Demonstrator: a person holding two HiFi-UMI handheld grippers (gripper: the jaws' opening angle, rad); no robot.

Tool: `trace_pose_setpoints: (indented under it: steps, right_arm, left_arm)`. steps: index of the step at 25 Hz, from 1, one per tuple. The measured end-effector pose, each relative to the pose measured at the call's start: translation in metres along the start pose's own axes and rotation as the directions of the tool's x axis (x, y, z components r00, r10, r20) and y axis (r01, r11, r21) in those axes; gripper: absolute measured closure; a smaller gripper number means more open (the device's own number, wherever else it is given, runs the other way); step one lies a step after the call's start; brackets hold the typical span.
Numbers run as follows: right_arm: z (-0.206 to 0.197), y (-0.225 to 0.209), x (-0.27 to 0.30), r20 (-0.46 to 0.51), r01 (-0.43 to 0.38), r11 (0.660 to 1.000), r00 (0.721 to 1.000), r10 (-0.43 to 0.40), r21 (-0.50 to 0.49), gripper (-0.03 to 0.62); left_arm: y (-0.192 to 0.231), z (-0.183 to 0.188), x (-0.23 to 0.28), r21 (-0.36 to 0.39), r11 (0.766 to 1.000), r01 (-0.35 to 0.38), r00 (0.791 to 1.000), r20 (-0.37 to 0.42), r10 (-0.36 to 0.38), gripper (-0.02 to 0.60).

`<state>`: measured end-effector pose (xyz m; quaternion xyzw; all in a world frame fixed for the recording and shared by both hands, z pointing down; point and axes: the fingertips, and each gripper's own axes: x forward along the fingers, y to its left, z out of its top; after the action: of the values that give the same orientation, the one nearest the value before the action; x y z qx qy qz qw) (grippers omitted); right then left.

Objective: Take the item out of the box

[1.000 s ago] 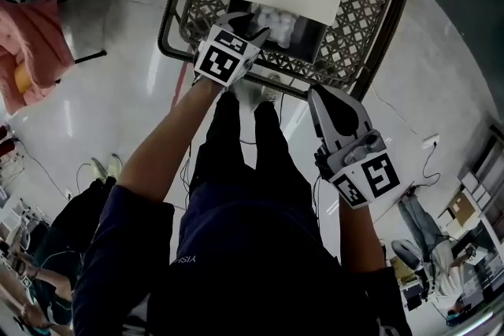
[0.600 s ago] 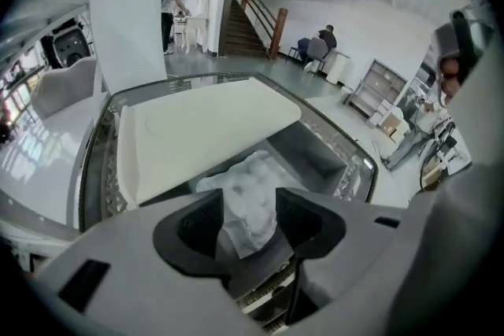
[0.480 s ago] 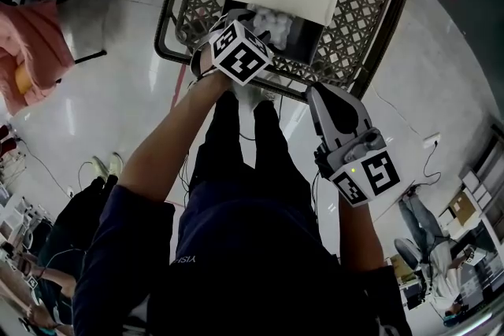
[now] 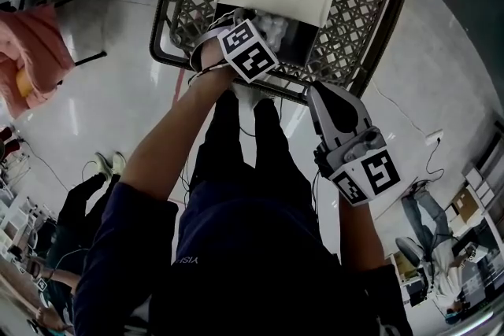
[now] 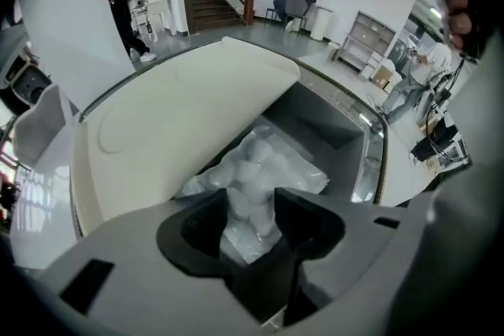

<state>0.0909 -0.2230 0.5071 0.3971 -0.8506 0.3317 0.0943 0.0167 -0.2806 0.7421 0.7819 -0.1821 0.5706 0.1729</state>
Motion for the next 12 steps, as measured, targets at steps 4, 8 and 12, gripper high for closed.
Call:
trace_pose_setpoints:
  steps: [4, 8, 12]
  right_arm:
    - [0.002, 0.001, -0.003, 0.002, -0.001, 1.0, 1.0, 0.001, 0.001, 0.574]
    - [0.001, 0.001, -0.006, 0.005, 0.004, 1.0, 1.0, -0.004, 0.002, 0.574]
    - [0.002, 0.004, -0.005, 0.015, 0.002, 1.0, 1.0, -0.002, -0.006, 0.574]
  left_arm:
    - [0.001, 0.002, 0.0, -0.011, 1.0, -0.007, 1.0, 0.015, 0.008, 0.442]
    - [0.001, 0.003, -0.006, -0.012, 1.0, -0.016, 0.999, 0.04, 0.017, 0.493]
    - [0.002, 0.001, -0.017, -0.002, 0.999, -0.037, 0.997, 0.072, 0.037, 0.532]
